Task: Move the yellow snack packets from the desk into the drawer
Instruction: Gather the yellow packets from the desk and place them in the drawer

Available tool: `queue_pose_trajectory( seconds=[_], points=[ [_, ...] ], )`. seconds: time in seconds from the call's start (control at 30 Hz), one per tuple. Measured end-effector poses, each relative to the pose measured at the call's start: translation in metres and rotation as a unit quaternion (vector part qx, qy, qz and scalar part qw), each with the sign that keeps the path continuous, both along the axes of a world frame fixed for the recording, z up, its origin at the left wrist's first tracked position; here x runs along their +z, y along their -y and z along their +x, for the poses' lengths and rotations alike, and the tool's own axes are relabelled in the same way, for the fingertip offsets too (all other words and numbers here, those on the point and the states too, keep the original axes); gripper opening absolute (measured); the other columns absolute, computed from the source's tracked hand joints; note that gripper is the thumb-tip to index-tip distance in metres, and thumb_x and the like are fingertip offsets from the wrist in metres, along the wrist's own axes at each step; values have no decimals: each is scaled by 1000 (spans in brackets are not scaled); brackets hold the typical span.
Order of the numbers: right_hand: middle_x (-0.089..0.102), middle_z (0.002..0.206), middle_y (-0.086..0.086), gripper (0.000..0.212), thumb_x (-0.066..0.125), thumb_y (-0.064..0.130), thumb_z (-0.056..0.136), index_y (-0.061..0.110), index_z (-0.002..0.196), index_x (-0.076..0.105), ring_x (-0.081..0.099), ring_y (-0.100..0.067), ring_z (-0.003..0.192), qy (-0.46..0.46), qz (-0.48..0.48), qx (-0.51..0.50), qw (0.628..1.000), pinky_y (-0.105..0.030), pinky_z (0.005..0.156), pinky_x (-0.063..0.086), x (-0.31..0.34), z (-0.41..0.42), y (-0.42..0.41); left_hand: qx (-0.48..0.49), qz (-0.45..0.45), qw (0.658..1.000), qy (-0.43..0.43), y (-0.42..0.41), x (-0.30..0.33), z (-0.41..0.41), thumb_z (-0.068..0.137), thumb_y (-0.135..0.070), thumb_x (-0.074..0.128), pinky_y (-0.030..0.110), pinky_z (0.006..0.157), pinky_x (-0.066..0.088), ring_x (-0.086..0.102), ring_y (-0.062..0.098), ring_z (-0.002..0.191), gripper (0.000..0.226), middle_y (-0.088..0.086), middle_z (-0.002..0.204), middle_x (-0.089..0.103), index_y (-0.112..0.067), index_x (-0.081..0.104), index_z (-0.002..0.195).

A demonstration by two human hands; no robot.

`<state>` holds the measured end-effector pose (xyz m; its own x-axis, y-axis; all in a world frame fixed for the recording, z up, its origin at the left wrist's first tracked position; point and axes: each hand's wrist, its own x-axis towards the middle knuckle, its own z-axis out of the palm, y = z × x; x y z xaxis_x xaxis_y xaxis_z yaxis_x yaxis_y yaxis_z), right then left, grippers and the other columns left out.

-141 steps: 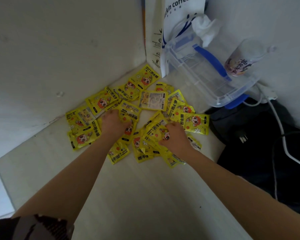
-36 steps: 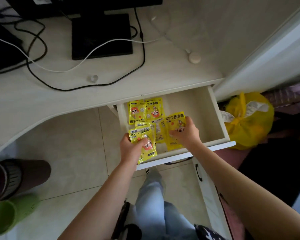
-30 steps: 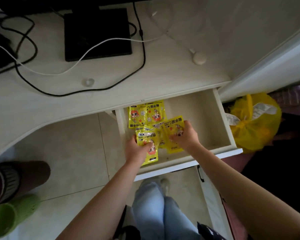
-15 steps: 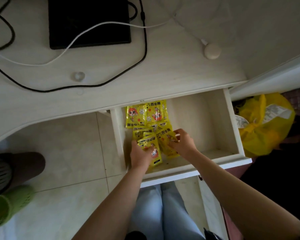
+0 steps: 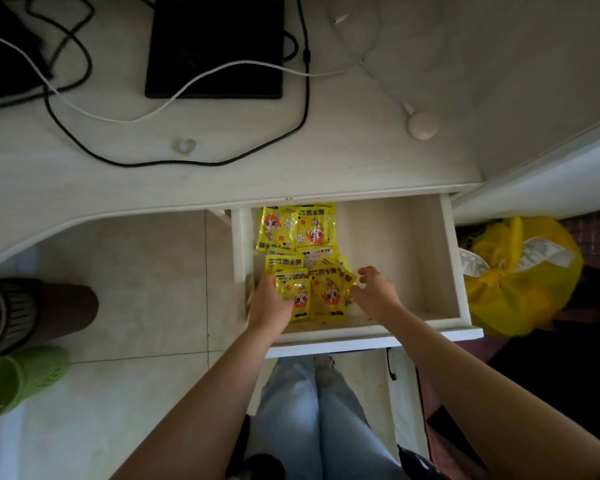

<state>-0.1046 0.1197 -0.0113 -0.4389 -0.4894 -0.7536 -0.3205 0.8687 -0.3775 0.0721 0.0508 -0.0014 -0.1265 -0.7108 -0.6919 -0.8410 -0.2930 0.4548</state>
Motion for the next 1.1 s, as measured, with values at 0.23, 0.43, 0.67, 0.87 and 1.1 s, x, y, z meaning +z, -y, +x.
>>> queue_pose_trajectory(
  seconds=[0.23,0.43,0.67,0.87,1.1],
  points=[
    [60,125,-10,43,53,15,92,9,134,46,59,-26,108,-22,-75,104,991,-32,86,49,37,16,2,28,-62,995,-71,-16,28,13,88,-10,63,28,82,49,60,19,102,47,7,122,61,-11,47,133],
    [61,123,-10,39,52,13,90,10,129,49,58,-28,111,-34,-129,223,966,-33,90,47,64,49,12,59,-168,982,-64,-30,57,46,89,-11,60,21,72,44,64,17,87,32,2,100,68,-13,58,121],
    [54,128,-11,39,49,19,92,13,130,46,55,-31,116,-69,-148,421,892,-40,93,50,86,117,31,61,-237,969,2,-44,71,126,90,-17,51,36,76,51,60,21,89,25,4,95,66,-18,59,113],
    [47,133,-10,38,43,18,96,11,134,41,48,-27,121,-63,-168,525,832,-36,100,42,96,200,55,108,-243,962,65,-52,77,211,92,-19,48,34,79,53,60,18,95,30,0,103,63,-24,55,121],
    [45,135,-7,39,40,21,97,14,136,39,44,-23,122,-65,-185,601,775,-34,101,41,102,317,87,129,-251,949,139,-49,80,333,94,-24,47,32,82,52,56,15,105,33,-3,114,63,-24,52,127]
  ],
)
